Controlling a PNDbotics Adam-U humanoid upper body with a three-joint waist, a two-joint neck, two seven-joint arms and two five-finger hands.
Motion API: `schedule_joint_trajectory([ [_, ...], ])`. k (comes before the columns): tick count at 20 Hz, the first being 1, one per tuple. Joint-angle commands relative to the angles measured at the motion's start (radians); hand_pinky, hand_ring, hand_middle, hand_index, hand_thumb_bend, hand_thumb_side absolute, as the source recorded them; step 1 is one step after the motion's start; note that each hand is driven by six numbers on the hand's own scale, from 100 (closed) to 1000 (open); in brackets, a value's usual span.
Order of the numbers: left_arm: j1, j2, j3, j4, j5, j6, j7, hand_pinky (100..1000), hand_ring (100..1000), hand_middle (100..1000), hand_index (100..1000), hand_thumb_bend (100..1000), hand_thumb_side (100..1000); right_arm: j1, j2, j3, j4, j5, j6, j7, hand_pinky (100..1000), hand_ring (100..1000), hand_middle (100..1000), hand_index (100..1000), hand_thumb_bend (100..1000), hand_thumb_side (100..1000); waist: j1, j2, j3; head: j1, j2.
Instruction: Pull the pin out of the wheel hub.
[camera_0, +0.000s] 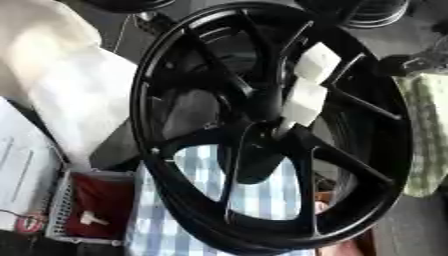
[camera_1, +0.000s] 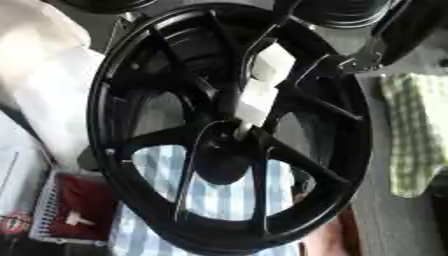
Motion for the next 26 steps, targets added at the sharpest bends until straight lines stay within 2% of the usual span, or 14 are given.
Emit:
schedule_joint_trajectory([
  [1,-0.006,0.029,0.005,-0.009,-0.001,0.001,-0.004,747,755,679,763,339,741,-0.01,-0.038,-0.023,-0.022,0.006,-0.01,0.018,902,866,801,797,380,144,0.007,-0.01,0.004,-0.001,-0.012],
  [15,-0.01,0.02,0.007,-0.012,-0.001,0.003,-0.002,749,755,681,764,326,754,-0.003,-0.042,-0.016,-0.049,0.034,-0.043,0.019,903,872,825,848,433,100,-0.001,0.026,0.021,0.005,-0.011],
  [26,-0.012,0.013,0.006,-0.014,-0.005,0.007,-0.003,751,756,682,764,320,763,-0.057,0.004,0.014,0.016,0.081,-0.043,0.017,898,868,821,843,437,100,-0.014,0.049,0.042,-0.001,-0.016],
])
